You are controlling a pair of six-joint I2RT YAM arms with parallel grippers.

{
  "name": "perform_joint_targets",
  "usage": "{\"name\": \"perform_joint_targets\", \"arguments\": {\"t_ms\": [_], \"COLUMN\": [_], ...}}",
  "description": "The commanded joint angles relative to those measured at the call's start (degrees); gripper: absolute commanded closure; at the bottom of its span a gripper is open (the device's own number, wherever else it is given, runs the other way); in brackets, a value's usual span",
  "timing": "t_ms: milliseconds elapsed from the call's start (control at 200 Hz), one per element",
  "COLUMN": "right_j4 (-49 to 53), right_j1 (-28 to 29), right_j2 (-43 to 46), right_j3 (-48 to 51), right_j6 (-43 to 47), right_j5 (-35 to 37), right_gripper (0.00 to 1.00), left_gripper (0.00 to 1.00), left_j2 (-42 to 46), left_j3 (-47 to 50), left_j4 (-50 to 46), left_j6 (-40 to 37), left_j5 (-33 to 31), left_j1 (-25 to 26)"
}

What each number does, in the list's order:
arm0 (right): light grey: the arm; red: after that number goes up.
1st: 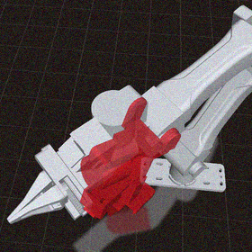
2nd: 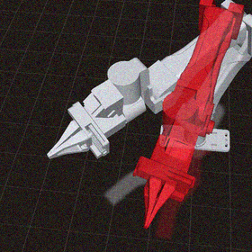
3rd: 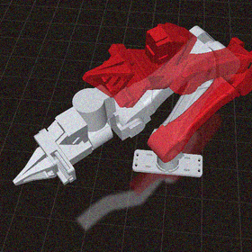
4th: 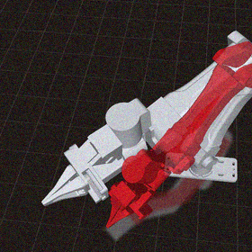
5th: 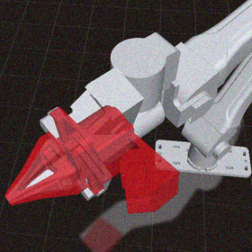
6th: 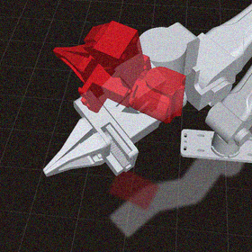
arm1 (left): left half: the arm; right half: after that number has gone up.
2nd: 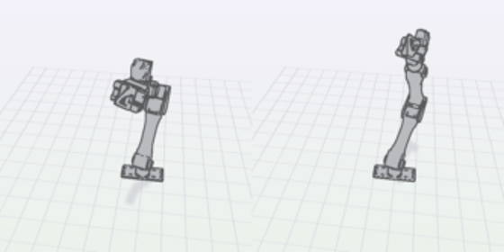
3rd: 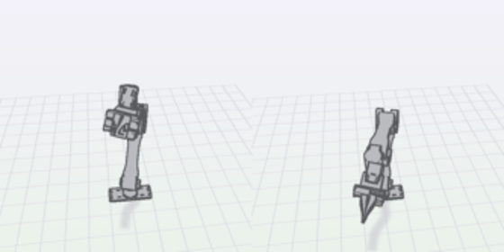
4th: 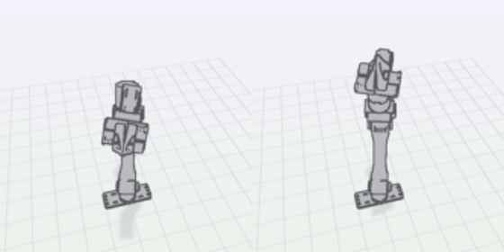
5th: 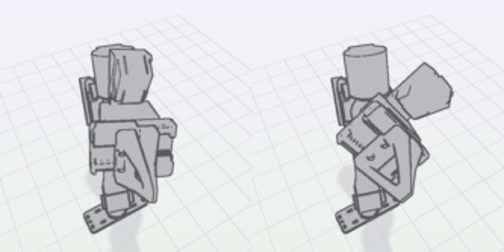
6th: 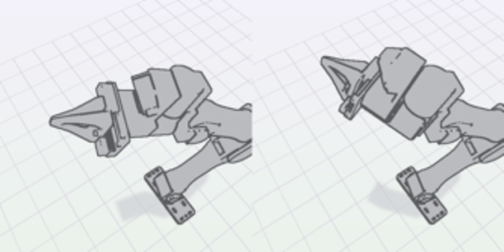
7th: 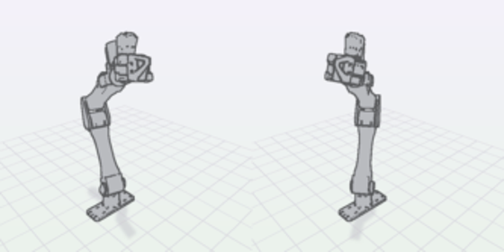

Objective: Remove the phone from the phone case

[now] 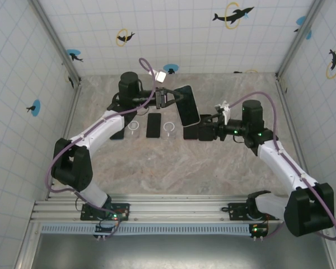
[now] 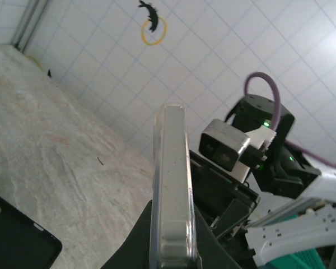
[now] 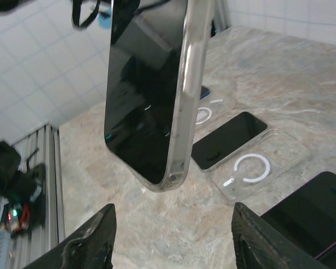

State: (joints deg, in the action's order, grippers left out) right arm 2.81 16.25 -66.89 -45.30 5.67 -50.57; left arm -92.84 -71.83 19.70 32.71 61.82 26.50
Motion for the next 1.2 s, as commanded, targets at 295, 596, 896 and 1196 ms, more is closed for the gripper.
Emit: {"name": "perform_joint_targets", "arguments": {"t_ms": [295, 596, 896, 1196], "right_j4": [6.0, 8.6, 11.2, 16.7], "right_j1": [3.6, 4.3, 5.1, 6.4], "right_j2": [-5.5, -7.1, -9.1, -9.9], "right_j3": [-7.2, -9.1, -11.0, -14.1], "right_j6": [11.2, 13.8, 16.2, 24.3], "right_j5": [-7.2, -7.1, -7.4, -3.3], "right_gripper": [0.69, 0.76, 0.82, 0.84], "left_gripper": [0.92, 0.93, 0.93, 0.94], "left_j2": [4.1, 3.9, 4.0, 4.3], "left_j3": [0.0, -0.1, -0.4, -0.9], "left_j4": [-3.3, -4.3, -5.5, -6.1], "left_j6": [-13.2, -13.4, -13.0, -10.4], "left_j5": [7.7, 8.4, 9.2, 12.2], "left_j1": [-0.8, -0.9, -1.0, -0.9]}}
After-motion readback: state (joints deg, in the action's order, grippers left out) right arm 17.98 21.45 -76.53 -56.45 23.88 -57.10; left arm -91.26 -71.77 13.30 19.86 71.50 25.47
